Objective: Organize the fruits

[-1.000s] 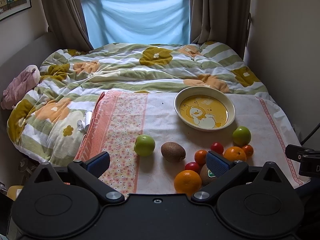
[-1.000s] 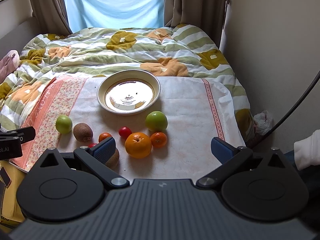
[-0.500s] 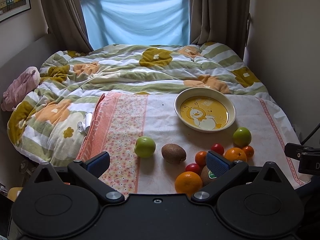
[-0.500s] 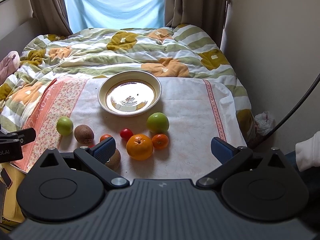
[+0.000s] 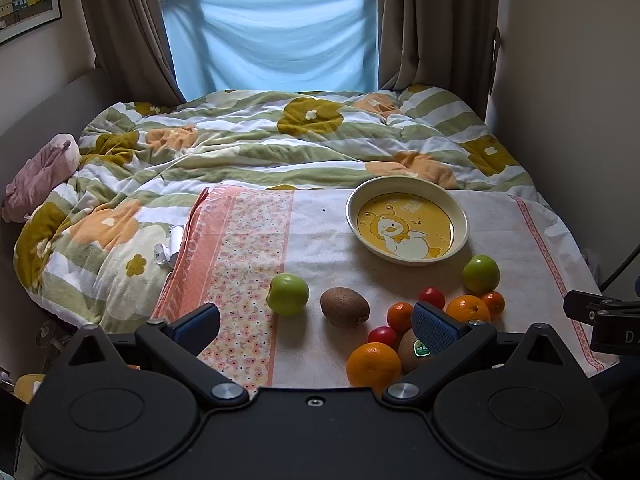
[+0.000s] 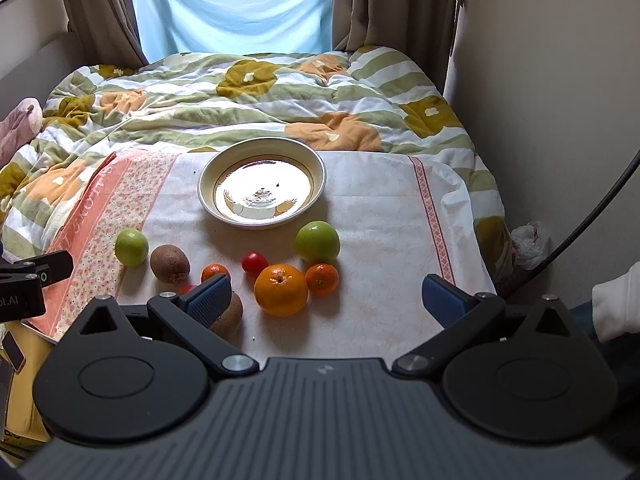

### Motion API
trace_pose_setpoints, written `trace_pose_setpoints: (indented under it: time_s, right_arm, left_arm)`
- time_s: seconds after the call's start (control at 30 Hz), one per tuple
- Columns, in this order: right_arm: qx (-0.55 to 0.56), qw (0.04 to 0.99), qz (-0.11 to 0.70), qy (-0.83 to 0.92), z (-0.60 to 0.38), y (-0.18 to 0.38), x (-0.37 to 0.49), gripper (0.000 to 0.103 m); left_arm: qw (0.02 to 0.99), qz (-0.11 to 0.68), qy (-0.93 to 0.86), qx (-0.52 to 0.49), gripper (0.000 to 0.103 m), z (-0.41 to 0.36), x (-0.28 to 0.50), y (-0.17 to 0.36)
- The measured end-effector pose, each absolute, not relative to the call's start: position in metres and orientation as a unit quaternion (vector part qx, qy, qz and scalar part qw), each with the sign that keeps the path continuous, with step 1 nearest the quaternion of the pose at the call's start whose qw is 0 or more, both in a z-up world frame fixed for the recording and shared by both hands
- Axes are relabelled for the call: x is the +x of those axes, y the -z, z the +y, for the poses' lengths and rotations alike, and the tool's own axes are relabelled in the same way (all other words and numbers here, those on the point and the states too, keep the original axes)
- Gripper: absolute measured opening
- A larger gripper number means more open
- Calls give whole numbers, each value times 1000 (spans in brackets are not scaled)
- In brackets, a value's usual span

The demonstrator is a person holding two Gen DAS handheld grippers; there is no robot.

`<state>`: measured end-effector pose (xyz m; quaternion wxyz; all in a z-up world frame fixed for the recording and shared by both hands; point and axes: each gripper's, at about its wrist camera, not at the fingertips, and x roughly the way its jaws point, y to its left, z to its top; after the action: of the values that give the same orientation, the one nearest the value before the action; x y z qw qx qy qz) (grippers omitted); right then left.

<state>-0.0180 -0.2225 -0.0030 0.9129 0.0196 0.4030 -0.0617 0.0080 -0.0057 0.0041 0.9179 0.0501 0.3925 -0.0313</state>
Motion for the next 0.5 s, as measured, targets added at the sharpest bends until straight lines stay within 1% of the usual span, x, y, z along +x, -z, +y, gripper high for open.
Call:
trace_pose_setpoints:
  time_s: [0.5]
  right_arm:
    - [19,913,404,61,-222,2,-19,103]
  left_arm:
    - [919,390,26,49,103,-6,5,-5]
